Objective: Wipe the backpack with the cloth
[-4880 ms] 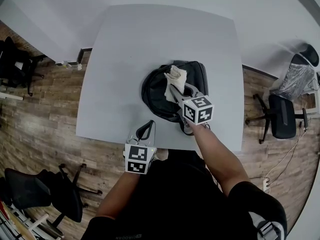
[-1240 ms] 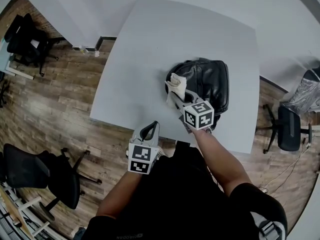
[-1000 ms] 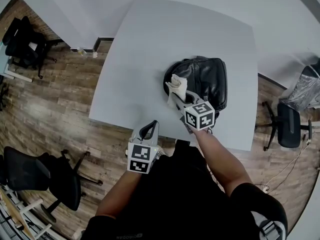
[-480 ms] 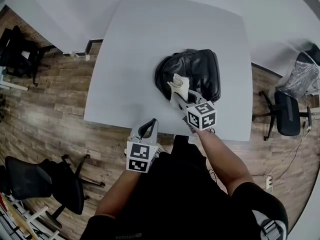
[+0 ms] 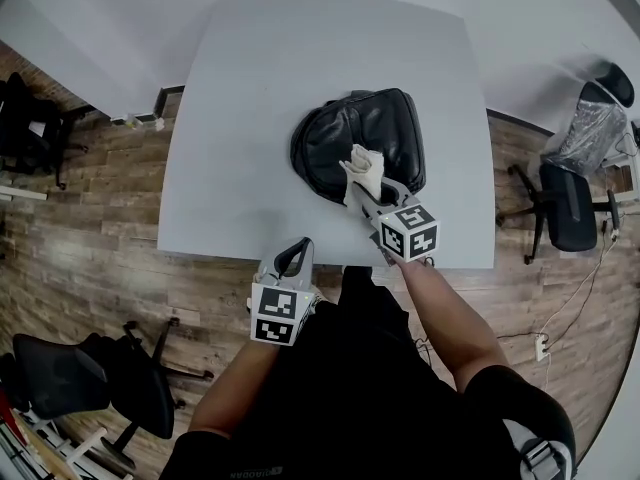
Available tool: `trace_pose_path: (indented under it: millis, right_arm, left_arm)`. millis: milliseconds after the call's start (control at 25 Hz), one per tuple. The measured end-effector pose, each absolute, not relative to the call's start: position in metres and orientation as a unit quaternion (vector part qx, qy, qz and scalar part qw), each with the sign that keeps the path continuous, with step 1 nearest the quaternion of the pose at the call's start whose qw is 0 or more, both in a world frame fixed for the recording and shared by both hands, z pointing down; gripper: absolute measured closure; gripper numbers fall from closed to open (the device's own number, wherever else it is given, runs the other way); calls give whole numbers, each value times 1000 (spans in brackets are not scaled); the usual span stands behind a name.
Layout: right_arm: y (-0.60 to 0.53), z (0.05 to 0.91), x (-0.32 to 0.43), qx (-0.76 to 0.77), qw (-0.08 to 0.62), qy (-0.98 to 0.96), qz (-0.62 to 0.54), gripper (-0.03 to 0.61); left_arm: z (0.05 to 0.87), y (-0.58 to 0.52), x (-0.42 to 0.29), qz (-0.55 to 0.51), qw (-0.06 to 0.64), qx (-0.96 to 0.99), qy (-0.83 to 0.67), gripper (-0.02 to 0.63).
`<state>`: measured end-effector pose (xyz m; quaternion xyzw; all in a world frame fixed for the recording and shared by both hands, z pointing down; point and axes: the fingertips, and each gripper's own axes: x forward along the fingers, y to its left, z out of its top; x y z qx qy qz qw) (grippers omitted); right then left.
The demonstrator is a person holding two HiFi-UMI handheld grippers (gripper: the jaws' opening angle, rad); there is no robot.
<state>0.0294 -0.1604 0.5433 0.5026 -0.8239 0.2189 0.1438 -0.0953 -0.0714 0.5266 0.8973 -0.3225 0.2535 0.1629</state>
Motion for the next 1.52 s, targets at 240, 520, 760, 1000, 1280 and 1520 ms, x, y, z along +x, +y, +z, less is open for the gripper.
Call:
trace_pose_path:
  millis: [240, 520, 760, 1000, 1280, 1520]
  right_arm:
    - [-151, 542, 54, 523, 146, -811, 218, 485]
    - [-144, 534, 81, 545, 143, -798, 215, 485]
    - [-136, 529, 98, 562, 143, -787, 210, 485]
    - [-129, 525, 115, 580, 148, -774, 205, 485]
    - [-124, 516, 124, 600, 151, -760, 198, 485]
    - [-120, 504, 131, 613, 148, -753, 187, 485]
  left_arm:
    - [527, -72, -84, 254, 161, 903, -307, 607]
    - [523, -69, -71, 252, 154, 909, -293, 607]
    - [519, -66, -70, 247, 150, 912, -290, 607]
    - [512, -63, -71, 238, 146, 915, -291, 607]
    - [507, -57, -77, 225, 149, 918, -290, 607]
    - [506, -51, -78, 220, 149, 921, -285, 606]
